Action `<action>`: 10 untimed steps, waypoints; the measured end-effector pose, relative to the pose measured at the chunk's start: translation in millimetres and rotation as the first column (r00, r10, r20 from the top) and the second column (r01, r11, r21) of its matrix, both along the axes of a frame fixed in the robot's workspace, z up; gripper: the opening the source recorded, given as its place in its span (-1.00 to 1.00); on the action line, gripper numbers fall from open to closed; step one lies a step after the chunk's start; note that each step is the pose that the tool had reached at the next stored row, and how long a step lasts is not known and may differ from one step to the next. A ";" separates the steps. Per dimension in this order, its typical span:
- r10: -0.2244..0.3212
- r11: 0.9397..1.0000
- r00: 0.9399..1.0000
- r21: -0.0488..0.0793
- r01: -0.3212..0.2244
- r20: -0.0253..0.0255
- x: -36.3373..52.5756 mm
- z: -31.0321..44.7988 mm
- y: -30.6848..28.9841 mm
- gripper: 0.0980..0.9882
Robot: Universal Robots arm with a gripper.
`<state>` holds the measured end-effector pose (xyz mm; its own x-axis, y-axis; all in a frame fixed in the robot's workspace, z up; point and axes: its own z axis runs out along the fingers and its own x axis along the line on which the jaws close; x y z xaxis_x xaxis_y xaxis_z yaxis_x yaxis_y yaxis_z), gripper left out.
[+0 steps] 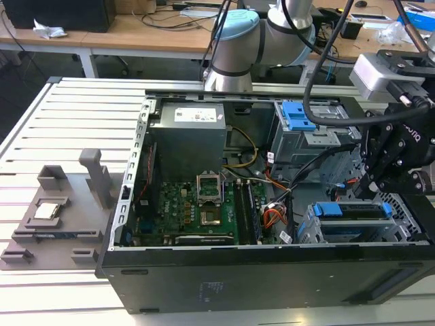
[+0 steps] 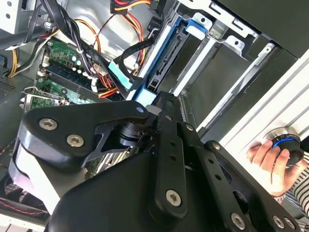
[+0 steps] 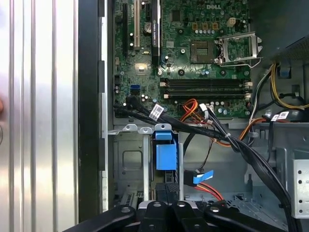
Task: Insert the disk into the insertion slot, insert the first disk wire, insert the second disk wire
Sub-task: 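Insert the disk into the insertion slot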
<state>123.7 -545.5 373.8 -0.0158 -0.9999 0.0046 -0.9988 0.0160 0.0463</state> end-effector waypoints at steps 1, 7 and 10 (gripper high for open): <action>0.000 1.000 1.000 0.000 0.000 0.000 0.0 -1.3 0.0 -0.98; 0.000 1.000 1.000 0.000 0.000 0.000 0.0 -7.3 0.0 -0.98; 0.000 1.000 1.000 0.000 0.000 0.000 0.0 -10.3 0.0 -0.98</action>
